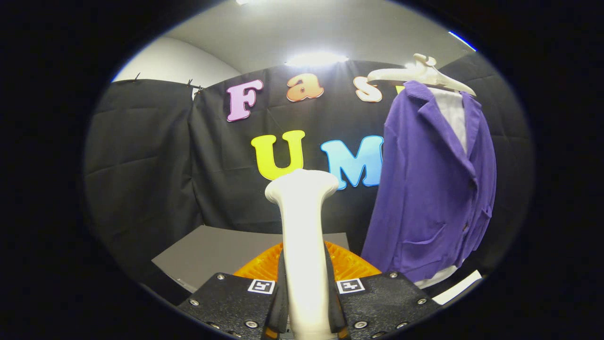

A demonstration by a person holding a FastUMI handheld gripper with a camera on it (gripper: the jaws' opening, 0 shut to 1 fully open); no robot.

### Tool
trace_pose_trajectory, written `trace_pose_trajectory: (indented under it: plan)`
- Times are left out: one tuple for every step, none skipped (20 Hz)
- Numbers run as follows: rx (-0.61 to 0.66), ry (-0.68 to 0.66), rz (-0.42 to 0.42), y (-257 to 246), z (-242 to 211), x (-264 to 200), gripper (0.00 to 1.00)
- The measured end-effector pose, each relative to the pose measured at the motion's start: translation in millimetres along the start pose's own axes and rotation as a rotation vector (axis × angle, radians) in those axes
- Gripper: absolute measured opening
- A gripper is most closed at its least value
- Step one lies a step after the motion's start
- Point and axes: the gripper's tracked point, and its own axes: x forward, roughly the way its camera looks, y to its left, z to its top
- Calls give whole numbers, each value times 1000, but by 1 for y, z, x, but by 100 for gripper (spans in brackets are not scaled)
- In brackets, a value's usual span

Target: Iron the clothes twice with a garment steamer, once on the left side and once on the right side.

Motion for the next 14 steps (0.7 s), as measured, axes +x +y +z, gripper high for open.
trace_pose_trajectory:
  plan:
    - [9,-9,27,-7,5,-15,33]
    - [16,-20,50,-15,8,-29,33]
    - [20,-35,71,-23,13,-44,33]
    - [19,-53,91,-31,18,-58,33]
    - [16,-76,103,-38,25,-72,33]
    - [14,-99,109,-46,31,-84,33]
    - [9,-117,108,-55,39,-95,33]
    - [3,-139,97,-60,44,-108,33]
    - [-5,-159,84,-68,50,-116,33]
    - [-7,-173,76,-76,56,-121,33]
    - [-6,-185,71,-83,61,-122,33]
    - [-12,-192,63,-86,66,-124,33]
    - [-24,-197,46,-93,71,-122,33]
    - [-41,-197,29,-102,75,-118,33]
